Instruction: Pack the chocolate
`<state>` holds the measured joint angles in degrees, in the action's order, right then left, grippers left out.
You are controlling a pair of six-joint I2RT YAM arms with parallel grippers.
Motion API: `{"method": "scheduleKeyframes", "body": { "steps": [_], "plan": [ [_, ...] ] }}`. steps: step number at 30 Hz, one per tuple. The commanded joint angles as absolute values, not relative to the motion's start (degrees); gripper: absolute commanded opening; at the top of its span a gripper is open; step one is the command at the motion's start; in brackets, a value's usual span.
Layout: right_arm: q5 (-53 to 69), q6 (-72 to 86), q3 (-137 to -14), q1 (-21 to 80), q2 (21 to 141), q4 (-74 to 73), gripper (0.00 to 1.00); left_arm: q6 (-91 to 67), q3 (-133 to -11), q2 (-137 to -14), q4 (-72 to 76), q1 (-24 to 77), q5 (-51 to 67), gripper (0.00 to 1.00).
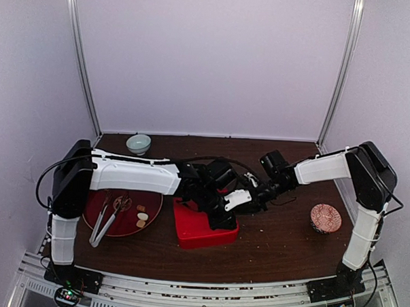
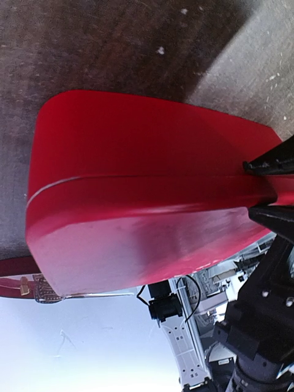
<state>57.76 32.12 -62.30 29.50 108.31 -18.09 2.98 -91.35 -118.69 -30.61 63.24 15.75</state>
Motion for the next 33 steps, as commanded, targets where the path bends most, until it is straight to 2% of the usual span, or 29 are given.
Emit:
{"method": "scheduleKeyframes", "body": {
  "steps": [1, 8, 18, 24, 28, 33],
  "plan": [
    [45.6, 32.6, -59.3, 28.6, 112.1, -23.8, 0.17, 7.7, -94.7, -119.6, -37.0, 63.7, 16.0, 0.15],
    [45.5, 32.7, -59.6, 28.6, 111.6, -23.9, 0.17, 4.4, -90.8, -110.1, -36.9, 61.6, 12.9, 0.16],
    [45.2, 32.5, -59.3, 28.6, 110.3, -24.4, 0.18, -5.0, -69.6, -91.4, -35.4, 59.7, 10.1, 0.18],
    [45.0, 32.4, -58.3, 28.7, 110.0, -24.4, 0.18, -8.4, -58.3, -90.8, -31.0, 57.3, 10.7, 0.18],
    [45.0, 32.1, -57.5, 28.7, 109.7, -24.5, 0.18, -9.1, -57.7, -93.5, -31.9, 55.5, 9.5, 0.18],
    [45.0, 32.2, -56.0, 28.8, 108.4, -24.1, 0.19, -10.0, -59.1, -87.8, -32.3, 53.8, 9.5, 0.18]
  ]
}}
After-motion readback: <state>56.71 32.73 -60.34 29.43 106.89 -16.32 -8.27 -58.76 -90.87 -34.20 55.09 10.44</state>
